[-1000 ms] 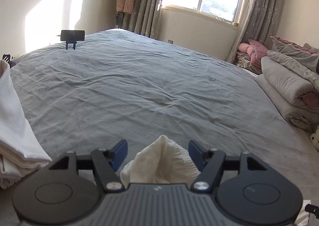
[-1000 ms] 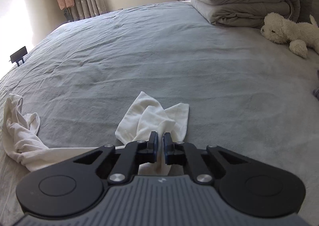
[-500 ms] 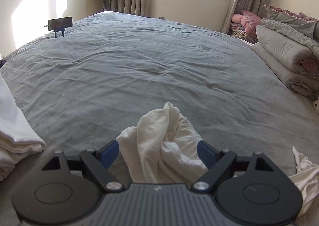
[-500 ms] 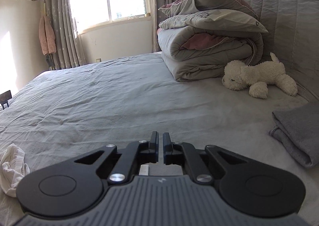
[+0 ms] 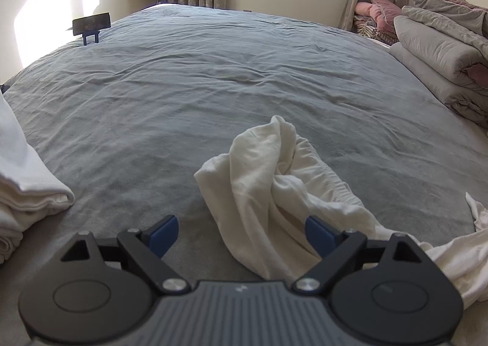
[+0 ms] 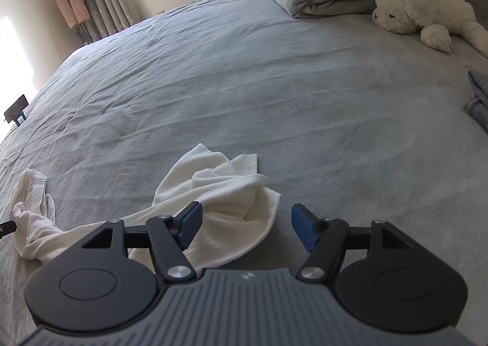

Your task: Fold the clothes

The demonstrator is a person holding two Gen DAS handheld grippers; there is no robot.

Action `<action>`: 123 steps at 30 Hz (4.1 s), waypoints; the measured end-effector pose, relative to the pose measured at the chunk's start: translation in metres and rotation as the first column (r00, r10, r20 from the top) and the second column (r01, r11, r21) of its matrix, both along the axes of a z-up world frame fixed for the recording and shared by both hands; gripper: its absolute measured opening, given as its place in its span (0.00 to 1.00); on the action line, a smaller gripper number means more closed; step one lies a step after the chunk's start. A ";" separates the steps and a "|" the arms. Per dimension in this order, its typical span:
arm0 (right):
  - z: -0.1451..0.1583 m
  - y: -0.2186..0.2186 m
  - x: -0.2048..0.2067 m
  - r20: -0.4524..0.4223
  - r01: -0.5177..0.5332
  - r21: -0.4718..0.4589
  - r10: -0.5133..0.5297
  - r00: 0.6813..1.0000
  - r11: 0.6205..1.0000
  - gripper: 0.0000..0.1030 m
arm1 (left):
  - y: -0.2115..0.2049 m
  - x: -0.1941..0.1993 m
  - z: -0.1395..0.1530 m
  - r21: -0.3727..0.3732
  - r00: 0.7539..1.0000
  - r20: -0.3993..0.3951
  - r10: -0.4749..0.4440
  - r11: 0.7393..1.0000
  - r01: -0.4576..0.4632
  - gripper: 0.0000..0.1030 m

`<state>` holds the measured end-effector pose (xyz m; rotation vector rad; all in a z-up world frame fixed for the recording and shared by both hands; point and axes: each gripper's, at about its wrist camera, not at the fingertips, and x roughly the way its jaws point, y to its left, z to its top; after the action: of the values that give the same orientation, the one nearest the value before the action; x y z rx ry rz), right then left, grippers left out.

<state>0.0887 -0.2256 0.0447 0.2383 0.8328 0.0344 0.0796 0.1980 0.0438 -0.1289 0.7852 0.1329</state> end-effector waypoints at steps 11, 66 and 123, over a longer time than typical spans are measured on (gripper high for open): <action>0.004 0.033 -0.007 0.082 -0.094 -0.134 0.105 0.991 0.987 0.14 | -0.025 0.009 -0.014 -0.032 0.996 -0.021 -0.085 0.996 0.085 0.10; 0.052 -0.013 -0.016 0.274 0.049 -0.219 0.013 0.962 0.975 0.12 | -0.013 -0.028 0.050 -0.146 0.970 0.215 -0.109 0.979 0.143 0.09; 0.087 -0.001 -0.034 0.445 0.013 -0.217 0.087 0.891 0.976 0.03 | -0.007 -0.011 0.036 0.031 0.994 0.092 -0.066 0.998 0.063 0.25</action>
<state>0.0544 -0.2267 0.1321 0.0050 0.3686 0.0339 0.0686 0.1906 0.0803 -0.0829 0.6938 0.0761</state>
